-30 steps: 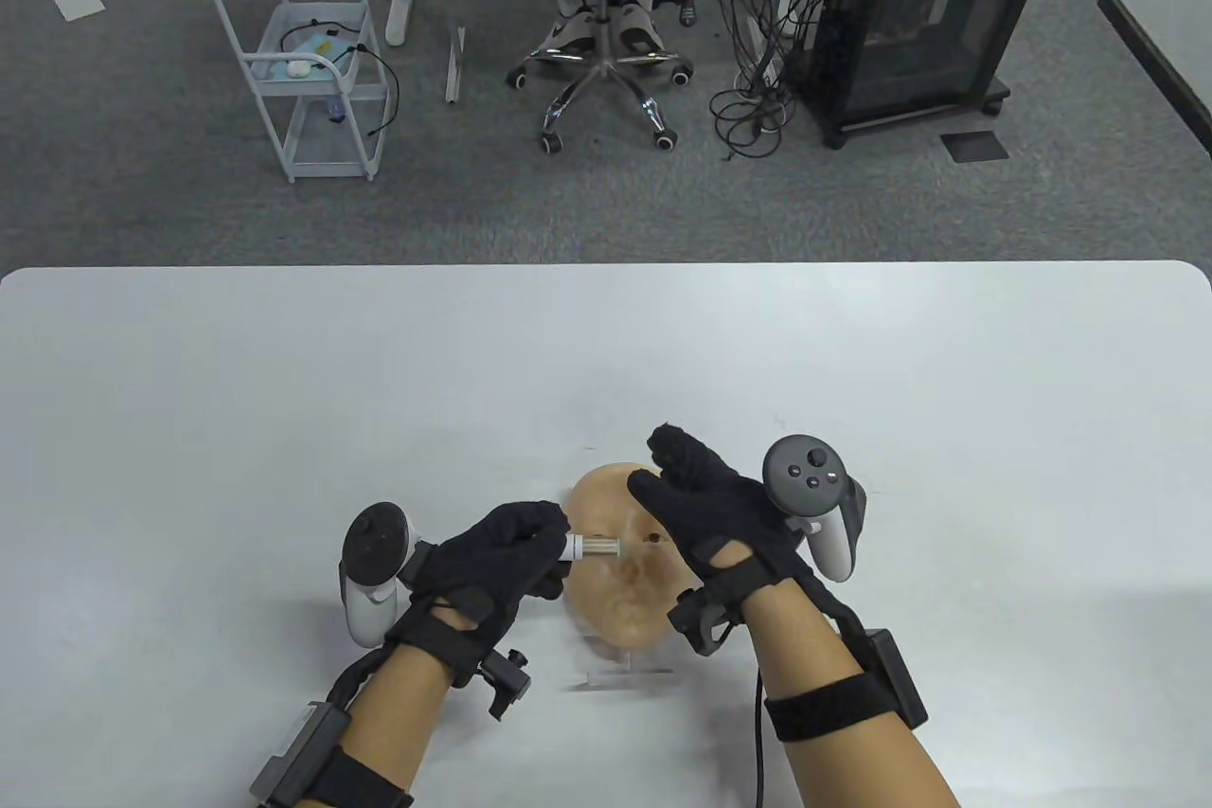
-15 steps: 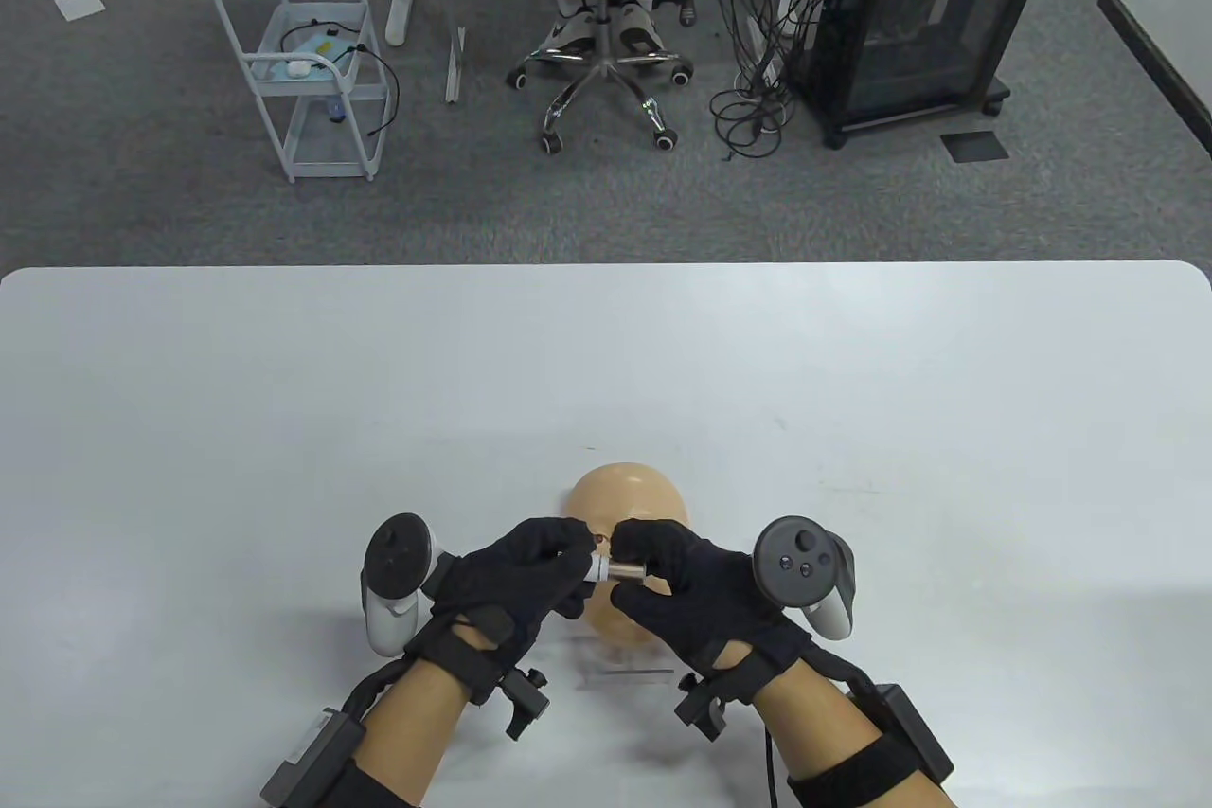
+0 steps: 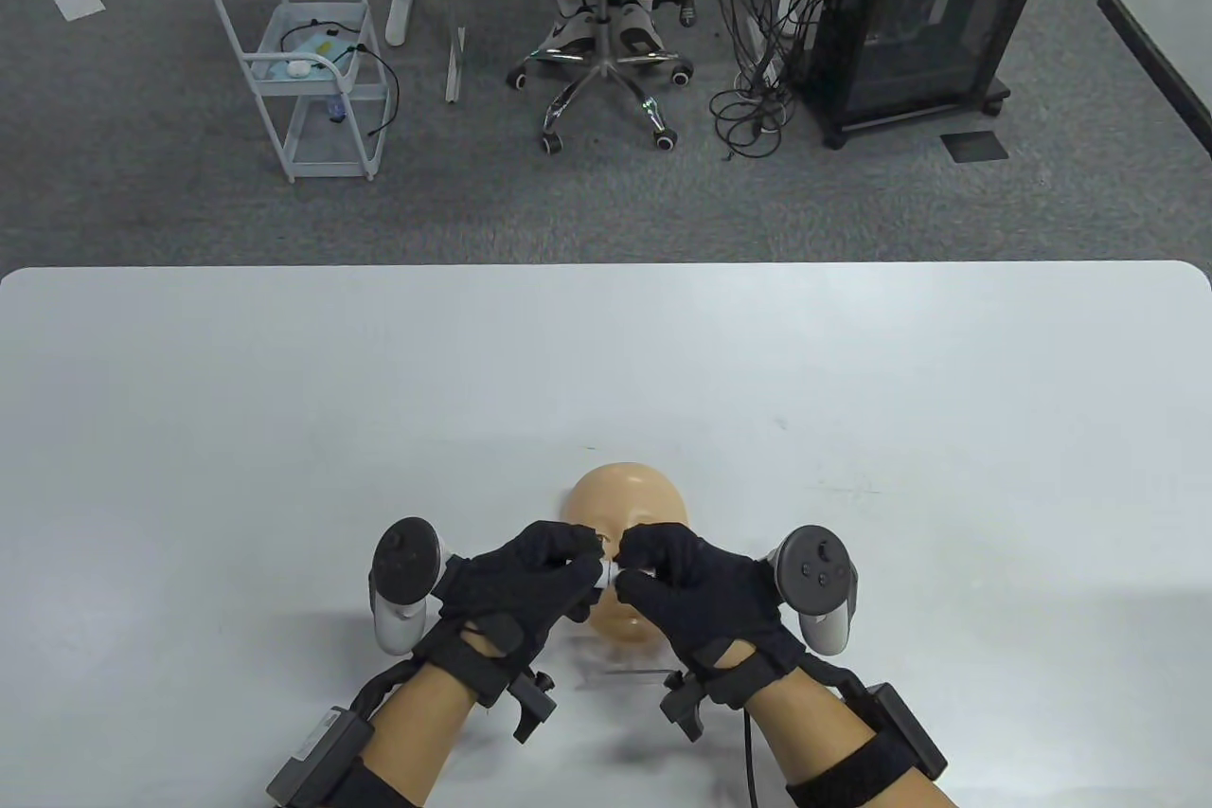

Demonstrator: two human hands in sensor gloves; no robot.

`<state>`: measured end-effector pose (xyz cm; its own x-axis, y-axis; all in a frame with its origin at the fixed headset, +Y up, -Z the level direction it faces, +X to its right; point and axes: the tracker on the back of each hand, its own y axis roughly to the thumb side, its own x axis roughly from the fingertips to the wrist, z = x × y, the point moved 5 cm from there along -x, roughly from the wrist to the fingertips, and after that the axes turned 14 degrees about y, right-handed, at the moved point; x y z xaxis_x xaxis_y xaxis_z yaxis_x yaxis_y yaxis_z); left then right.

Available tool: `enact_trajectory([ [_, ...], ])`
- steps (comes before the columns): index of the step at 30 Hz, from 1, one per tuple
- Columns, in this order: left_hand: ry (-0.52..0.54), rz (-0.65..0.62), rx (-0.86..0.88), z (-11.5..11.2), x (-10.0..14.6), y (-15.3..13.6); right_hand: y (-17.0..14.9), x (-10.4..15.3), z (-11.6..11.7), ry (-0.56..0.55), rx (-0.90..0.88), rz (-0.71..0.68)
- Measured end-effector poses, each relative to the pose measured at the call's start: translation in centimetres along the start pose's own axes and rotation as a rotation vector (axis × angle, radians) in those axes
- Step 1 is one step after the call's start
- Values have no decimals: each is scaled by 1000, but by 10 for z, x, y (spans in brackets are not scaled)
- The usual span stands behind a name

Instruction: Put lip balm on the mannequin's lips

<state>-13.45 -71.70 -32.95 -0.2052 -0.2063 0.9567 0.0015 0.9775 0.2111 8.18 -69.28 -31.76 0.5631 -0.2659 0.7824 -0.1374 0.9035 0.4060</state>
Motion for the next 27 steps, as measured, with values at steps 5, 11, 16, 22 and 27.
enact_trajectory([
  [5,-15,113,121,-2,3,-7,55,10,17,-6,546,-300],
  [11,22,348,270,-3,11,-34,86,19,51,8,1055,-475],
  [16,66,245,172,6,7,-24,76,18,14,-25,839,-324],
  [22,129,129,22,18,3,-16,31,26,-66,-33,745,142],
  [27,140,142,59,25,2,-20,-32,32,-88,96,752,634],
])
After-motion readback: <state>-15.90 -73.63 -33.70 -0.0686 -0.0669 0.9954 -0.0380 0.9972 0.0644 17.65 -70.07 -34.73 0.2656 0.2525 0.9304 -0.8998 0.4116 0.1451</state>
